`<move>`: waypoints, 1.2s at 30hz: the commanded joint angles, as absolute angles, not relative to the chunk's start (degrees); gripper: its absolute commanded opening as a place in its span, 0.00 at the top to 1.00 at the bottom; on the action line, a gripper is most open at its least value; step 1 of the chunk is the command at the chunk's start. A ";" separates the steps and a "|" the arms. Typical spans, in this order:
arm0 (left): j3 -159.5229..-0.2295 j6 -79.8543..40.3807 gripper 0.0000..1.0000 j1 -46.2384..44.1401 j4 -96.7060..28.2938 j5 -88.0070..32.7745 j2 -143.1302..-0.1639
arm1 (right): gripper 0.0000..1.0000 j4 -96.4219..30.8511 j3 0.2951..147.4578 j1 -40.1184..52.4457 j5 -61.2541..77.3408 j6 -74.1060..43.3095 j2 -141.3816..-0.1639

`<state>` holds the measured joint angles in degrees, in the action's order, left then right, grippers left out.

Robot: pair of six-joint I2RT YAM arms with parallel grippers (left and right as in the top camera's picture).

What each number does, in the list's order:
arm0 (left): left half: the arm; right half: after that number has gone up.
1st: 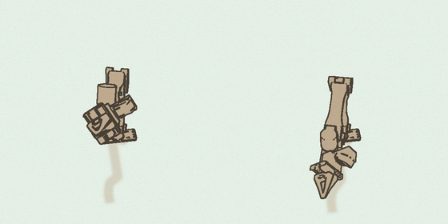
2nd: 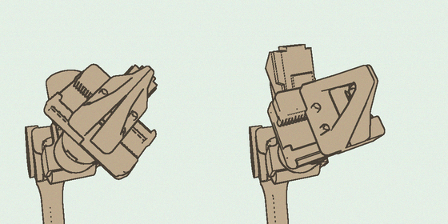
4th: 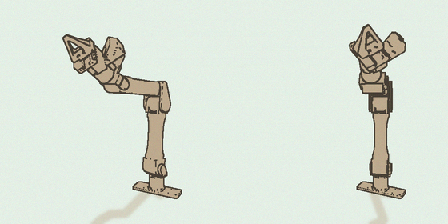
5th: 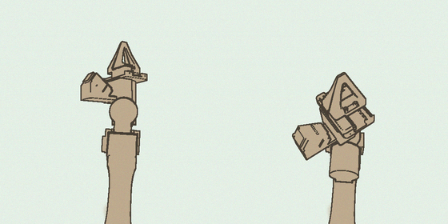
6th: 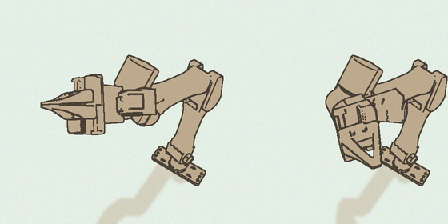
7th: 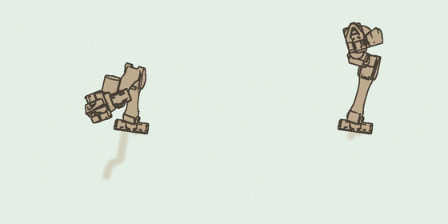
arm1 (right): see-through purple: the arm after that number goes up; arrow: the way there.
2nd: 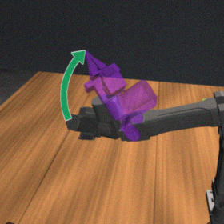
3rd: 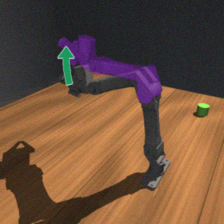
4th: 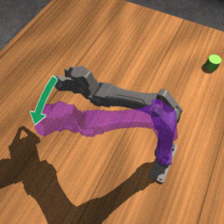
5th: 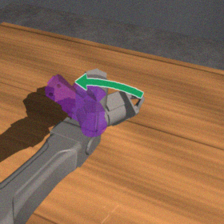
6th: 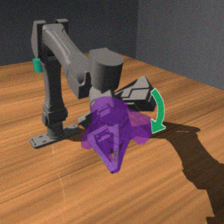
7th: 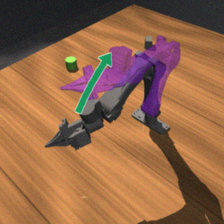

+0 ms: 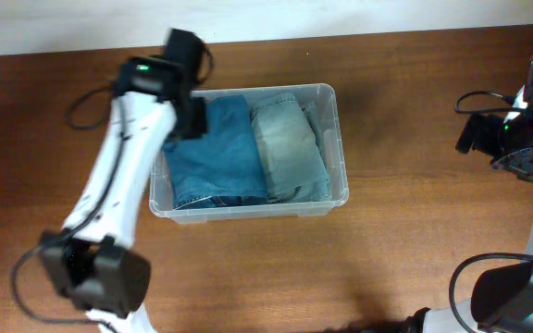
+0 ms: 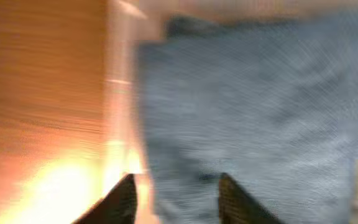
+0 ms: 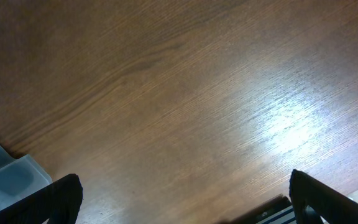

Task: Pack container
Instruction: 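Open the left gripper and raise it to the bin's left edge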

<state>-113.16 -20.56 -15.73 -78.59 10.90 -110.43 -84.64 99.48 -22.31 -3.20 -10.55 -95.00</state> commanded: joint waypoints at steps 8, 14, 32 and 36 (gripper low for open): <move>-114.19 -20.49 0.01 -5.50 -83.83 16.32 -107.50 | 0.02 -84.62 99.85 -22.57 -3.68 -10.74 -94.98; -114.19 -20.49 0.01 -5.48 -83.83 16.32 -107.48 | 0.01 -84.64 99.85 -22.57 -3.68 -10.74 -95.00; -114.19 -20.49 0.01 -5.56 -83.83 16.32 -107.50 | 0.02 -84.62 99.85 -22.57 -3.68 -10.74 -94.98; -114.19 -20.49 0.01 -5.56 -83.83 16.32 -107.48 | 0.02 -84.62 99.81 -22.57 -3.70 -10.74 -95.15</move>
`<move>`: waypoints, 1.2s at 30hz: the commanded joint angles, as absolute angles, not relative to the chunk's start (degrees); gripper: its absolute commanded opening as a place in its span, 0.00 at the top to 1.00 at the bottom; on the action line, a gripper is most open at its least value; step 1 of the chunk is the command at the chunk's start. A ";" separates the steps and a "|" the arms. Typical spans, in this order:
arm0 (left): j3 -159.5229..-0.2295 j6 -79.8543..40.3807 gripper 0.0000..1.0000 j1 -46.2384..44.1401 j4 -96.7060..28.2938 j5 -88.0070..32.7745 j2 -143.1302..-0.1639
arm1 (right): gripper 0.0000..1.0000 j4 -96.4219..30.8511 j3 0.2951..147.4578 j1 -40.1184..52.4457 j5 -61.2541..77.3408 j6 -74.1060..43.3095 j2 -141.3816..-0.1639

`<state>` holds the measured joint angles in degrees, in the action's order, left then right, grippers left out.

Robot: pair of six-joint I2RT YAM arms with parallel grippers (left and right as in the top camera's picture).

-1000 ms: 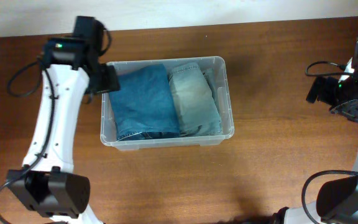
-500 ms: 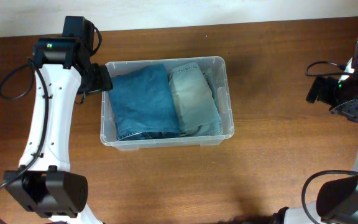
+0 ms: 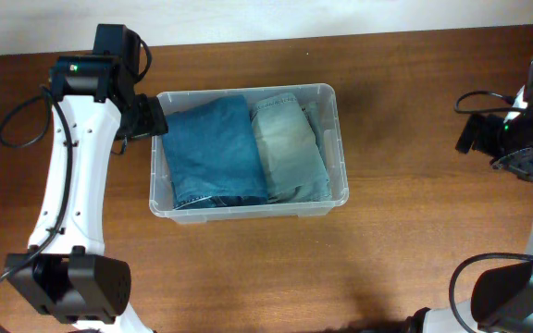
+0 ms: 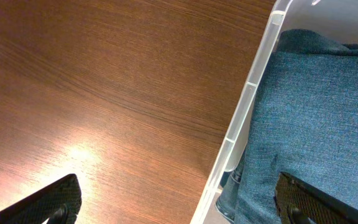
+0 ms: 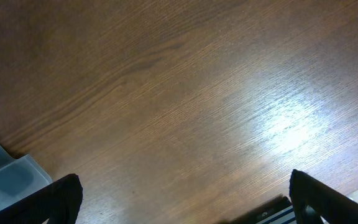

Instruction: Pack container

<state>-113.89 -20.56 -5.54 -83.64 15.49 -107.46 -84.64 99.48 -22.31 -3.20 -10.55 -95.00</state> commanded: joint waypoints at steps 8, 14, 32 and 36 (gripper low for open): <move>-114.19 -20.49 0.01 -5.56 -83.83 16.32 -107.48 | 0.01 -84.64 99.81 -22.48 -3.68 -10.74 -92.42; -114.19 -20.49 0.01 -5.56 -83.83 16.32 -107.48 | 0.02 -84.62 99.81 -22.46 -3.68 -10.74 -86.21; -114.19 -20.49 0.01 -5.56 -83.83 16.32 -107.48 | 0.02 -83.83 99.66 -3.42 -10.63 -5.80 -59.07; -114.19 -20.49 0.01 -5.56 -83.83 16.32 -107.50 | 0.02 -83.64 99.55 -2.85 -10.63 -6.00 -51.94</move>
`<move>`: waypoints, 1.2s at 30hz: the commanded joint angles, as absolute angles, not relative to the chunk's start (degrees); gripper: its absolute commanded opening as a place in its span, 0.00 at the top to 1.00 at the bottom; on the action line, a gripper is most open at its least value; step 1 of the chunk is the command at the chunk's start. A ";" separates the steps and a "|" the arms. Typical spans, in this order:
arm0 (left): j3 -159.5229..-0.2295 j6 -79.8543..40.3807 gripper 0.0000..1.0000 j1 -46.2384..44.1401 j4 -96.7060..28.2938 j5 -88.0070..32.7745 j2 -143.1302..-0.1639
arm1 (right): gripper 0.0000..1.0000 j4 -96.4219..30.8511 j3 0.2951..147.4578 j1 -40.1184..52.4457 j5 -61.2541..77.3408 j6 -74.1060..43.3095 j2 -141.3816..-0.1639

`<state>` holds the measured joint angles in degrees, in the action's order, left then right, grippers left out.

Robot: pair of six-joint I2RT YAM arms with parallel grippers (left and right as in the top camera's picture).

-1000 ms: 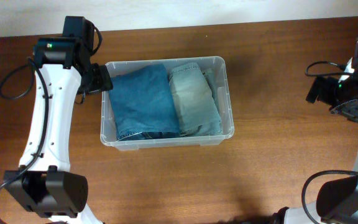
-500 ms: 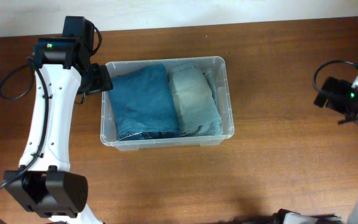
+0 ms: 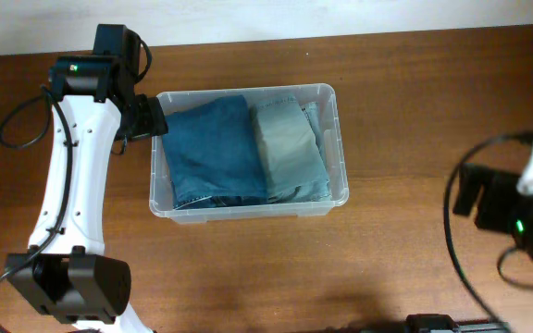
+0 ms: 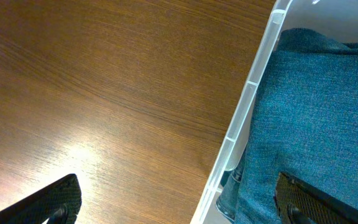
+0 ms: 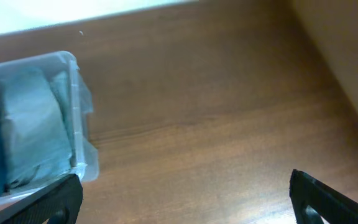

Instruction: Pack container

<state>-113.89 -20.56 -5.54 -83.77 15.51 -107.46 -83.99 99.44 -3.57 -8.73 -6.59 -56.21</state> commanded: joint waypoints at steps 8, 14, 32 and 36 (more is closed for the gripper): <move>-114.19 -20.49 0.01 -5.56 -83.83 16.32 -107.48 | 0.02 -75.09 88.95 -2.83 -9.28 -6.02 -31.94; -114.19 -20.49 0.01 -5.56 -83.83 16.32 -107.50 | 0.02 -61.82 66.22 -0.84 -8.54 -6.07 -14.92; -114.19 -20.49 0.01 -5.56 -83.83 16.32 -107.48 | 0.02 -3.49 14.33 0.43 -1.72 -7.99 -0.91; -114.19 -20.49 0.01 -5.56 -83.83 16.32 -107.50 | 0.02 0.56 8.80 0.43 -1.74 -7.99 -0.21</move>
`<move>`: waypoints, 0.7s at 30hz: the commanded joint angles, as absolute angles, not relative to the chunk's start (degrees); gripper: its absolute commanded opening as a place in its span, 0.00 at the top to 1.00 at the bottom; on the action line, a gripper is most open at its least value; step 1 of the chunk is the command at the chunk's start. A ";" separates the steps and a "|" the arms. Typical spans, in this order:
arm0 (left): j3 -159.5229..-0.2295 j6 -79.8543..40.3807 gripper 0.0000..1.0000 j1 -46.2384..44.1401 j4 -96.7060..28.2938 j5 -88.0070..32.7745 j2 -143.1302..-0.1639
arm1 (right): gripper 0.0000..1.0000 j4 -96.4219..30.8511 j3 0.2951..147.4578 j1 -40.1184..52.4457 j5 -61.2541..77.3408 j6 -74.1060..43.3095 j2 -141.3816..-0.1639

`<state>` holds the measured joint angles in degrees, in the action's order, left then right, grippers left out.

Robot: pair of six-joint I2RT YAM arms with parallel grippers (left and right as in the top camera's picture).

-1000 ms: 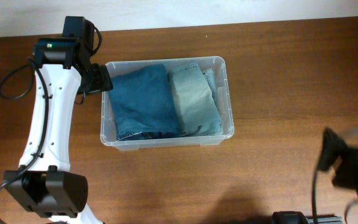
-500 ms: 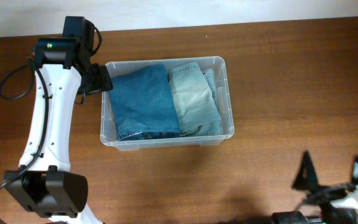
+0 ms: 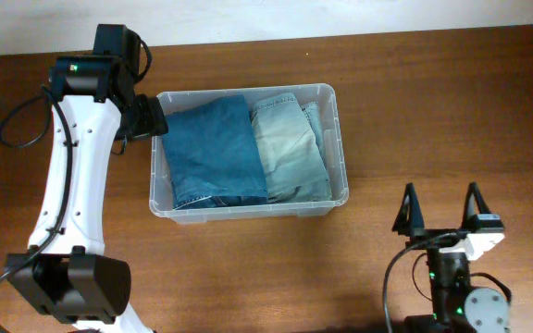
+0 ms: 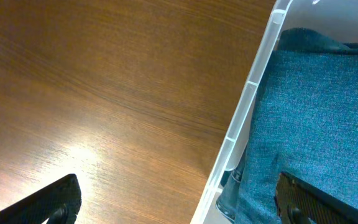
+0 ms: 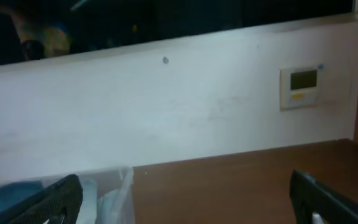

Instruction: Pack container

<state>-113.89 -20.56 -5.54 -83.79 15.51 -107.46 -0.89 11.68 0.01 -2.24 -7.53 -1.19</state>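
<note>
A clear plastic container (image 3: pixel 337 139) sits in the middle of the table. It holds folded dark blue jeans (image 3: pixel 213 153) on the left and folded light blue jeans (image 3: pixel 290 148) on the right. My left gripper (image 3: pixel 151 118) hovers at the container's far left corner, open wide and empty. In the left wrist view the left gripper (image 4: pixel 179 208) straddles the container wall (image 4: pixel 247 106), with the dark jeans (image 4: pixel 316 112) to its right. My right gripper (image 3: pixel 440 211) stands open and empty near the table's front right, away from the container.
In the right wrist view, the right gripper (image 5: pixel 182 202) faces the white back wall with a small thermostat (image 5: pixel 298 87). The container's corner (image 5: pixel 122 186) shows at the lower left. Bare wooden table (image 3: pixel 433 102) lies right of the container.
My right arm has moved from the table's right side to its front right, and its camera now faces the back wall. The left arm and the jeans are unchanged.
My left gripper was first over the dark jeans inside the container, fingers closer together. Then it stood open wide outside the far left corner and has stayed there. My right arm stayed at the far right edge, then was lower, and now sits at the front.
</note>
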 commanded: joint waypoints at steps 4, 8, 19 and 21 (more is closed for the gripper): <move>-114.19 -20.49 0.01 -5.56 -83.83 16.32 -107.48 | 0.02 1.37 5.98 0.43 -1.74 -7.99 -0.21; -114.19 -20.49 0.01 -5.56 -83.83 16.32 -107.50 | 0.02 1.67 3.07 0.43 -2.00 -7.99 -0.21; -114.19 -20.49 0.01 -5.56 -83.83 16.32 -107.48 | 0.02 -4.56 0.32 0.43 -1.83 -7.97 -0.21; -114.19 -20.49 0.01 -5.56 -83.83 16.32 -107.48 | 0.02 -4.54 0.32 0.40 -1.74 -7.94 -0.21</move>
<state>-113.89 -20.56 -5.54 -83.79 15.53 -107.46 -4.25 0.75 0.01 -2.13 -7.55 -0.89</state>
